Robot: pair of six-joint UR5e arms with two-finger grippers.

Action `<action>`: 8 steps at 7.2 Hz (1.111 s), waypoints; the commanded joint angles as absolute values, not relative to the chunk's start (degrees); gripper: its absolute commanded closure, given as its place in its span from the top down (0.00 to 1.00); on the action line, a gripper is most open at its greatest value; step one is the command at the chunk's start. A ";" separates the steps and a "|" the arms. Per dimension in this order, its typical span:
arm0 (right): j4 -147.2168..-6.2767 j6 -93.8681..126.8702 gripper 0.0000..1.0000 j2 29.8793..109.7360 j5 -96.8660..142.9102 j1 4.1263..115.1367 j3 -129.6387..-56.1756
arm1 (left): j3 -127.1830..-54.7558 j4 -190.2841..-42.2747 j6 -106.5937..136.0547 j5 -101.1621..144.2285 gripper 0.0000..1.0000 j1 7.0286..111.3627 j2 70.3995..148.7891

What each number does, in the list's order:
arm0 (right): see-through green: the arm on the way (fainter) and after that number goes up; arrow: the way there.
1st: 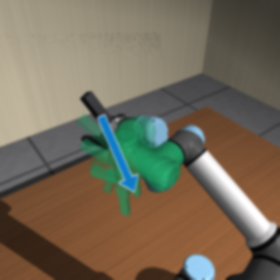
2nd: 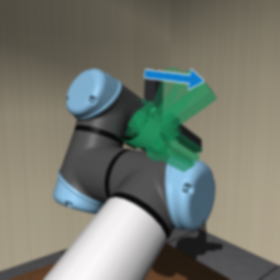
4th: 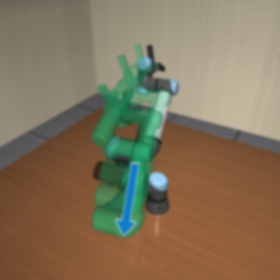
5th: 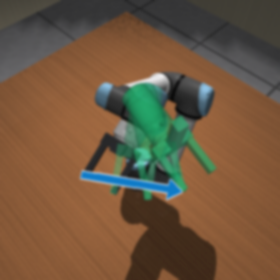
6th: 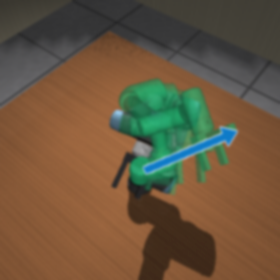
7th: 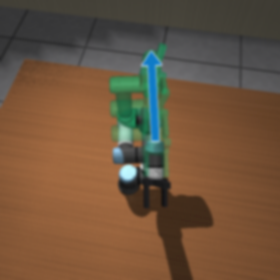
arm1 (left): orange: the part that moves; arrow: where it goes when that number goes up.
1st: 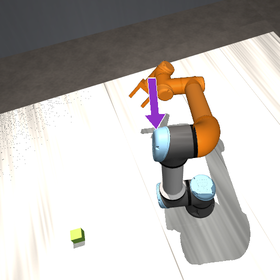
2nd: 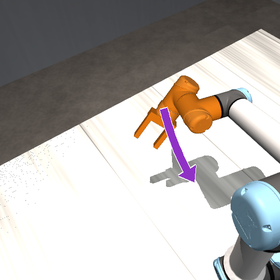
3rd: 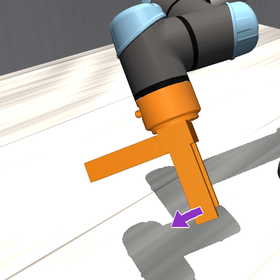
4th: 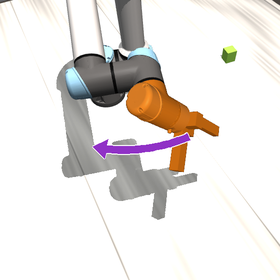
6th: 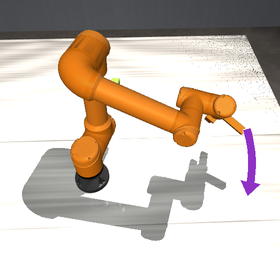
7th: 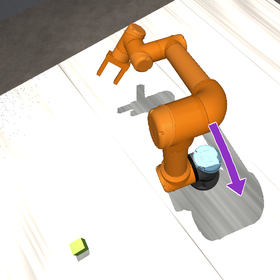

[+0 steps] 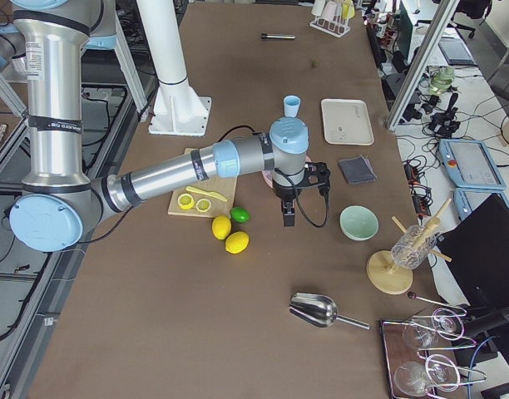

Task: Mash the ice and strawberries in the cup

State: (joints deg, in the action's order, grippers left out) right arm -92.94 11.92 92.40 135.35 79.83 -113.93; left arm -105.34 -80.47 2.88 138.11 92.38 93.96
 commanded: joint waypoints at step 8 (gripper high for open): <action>-76.20 34.98 0.87 78.85 114.36 47.81 -105.75 | -105.47 -80.68 2.55 138.07 0.98 92.46 93.87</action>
